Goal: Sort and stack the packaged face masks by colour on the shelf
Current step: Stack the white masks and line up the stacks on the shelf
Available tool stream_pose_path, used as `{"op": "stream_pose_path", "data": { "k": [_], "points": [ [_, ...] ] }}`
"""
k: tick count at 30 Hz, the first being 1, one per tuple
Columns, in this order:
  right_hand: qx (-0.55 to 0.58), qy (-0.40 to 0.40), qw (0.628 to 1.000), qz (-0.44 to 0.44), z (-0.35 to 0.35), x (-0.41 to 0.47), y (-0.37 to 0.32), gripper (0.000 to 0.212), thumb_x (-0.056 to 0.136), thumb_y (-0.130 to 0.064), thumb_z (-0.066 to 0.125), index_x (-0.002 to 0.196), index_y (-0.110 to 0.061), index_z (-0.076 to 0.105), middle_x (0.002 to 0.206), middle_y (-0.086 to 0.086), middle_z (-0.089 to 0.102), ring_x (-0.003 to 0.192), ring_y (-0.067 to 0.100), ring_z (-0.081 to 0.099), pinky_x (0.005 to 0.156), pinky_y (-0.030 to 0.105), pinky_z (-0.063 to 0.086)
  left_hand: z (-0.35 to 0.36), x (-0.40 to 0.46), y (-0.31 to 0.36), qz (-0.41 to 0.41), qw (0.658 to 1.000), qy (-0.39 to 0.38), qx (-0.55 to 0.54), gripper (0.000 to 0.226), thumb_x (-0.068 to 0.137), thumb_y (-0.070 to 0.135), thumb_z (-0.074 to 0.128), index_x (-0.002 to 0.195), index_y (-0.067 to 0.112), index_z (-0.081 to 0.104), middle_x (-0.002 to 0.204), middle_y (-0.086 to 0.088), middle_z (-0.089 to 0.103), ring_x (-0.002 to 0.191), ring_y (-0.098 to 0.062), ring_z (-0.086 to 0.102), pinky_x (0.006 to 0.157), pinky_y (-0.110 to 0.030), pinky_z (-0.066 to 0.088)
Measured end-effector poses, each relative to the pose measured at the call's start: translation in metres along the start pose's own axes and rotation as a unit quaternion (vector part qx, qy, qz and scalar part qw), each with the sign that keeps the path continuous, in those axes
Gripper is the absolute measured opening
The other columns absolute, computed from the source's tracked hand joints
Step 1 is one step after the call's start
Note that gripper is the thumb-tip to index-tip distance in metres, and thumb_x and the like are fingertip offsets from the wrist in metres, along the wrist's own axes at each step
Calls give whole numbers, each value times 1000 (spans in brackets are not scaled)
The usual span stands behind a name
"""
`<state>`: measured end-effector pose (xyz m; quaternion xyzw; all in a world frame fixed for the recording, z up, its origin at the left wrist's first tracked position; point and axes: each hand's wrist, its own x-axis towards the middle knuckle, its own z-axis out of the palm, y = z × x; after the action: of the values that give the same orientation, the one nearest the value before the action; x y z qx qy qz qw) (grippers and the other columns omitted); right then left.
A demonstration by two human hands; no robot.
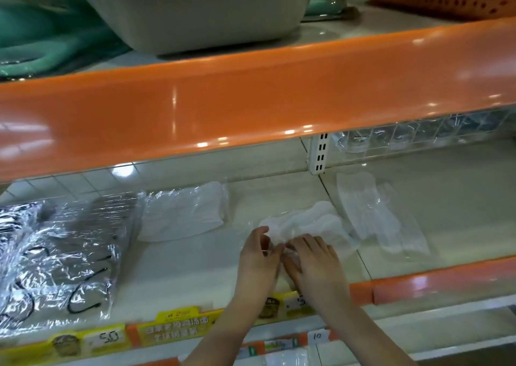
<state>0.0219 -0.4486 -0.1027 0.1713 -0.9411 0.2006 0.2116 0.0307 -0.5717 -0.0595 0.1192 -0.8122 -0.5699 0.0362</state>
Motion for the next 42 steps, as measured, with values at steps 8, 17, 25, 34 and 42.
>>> {"op": "stream_pose_path", "data": {
  "k": [8, 17, 25, 34, 42],
  "points": [
    [52, -30, 996, -61, -6, -2, 0, 24, 91, -31, 47, 94, -21, 69, 94, -5, 63, 80, 17, 59, 63, 33, 48, -1, 6, 3, -45, 998, 27, -25, 43, 88, 5, 63, 126, 17, 49, 102, 5, 56, 81, -1, 56, 67, -7, 44],
    [178, -68, 975, 112, -13, 15, 8, 37, 89, -33, 44, 111, -13, 67, 110, 6, 61, 101, 25, 55, 85, 37, 46, -51, 15, -6, -21, 998, 58, -13, 20, 87, 0, 59, 81, 18, 66, 73, 3, 62, 67, -12, 53, 58, -13, 39],
    [154, -57, 973, 164, -14, 34, -1, 28, 93, -18, 56, 121, -13, 59, 122, 4, 55, 113, 23, 48, 91, 33, 40, -81, 16, -21, 99, 987, 121, 31, 35, 92, -2, 52, 73, 28, 56, 66, 14, 58, 65, 4, 53, 62, -7, 36],
    [369, -147, 883, 250, -11, 73, -40, 42, 89, -23, 65, 124, -22, 42, 105, -8, 54, 93, 12, 56, 74, 24, 47, -142, 26, -19, 57, 958, 255, -120, 23, 96, -4, 43, 84, 10, 57, 69, 0, 50, 50, 5, 45, 47, -10, 31],
    [399, -191, 862, 248, 17, 86, -81, 16, 89, 3, 54, 76, -6, 56, 58, 5, 57, 43, 11, 49, 43, 22, 36, -193, 49, -62, -29, 964, 263, 15, 20, 90, -5, 49, 103, 10, 53, 95, -15, 61, 89, -33, 58, 69, -32, 47]
  ]
}}
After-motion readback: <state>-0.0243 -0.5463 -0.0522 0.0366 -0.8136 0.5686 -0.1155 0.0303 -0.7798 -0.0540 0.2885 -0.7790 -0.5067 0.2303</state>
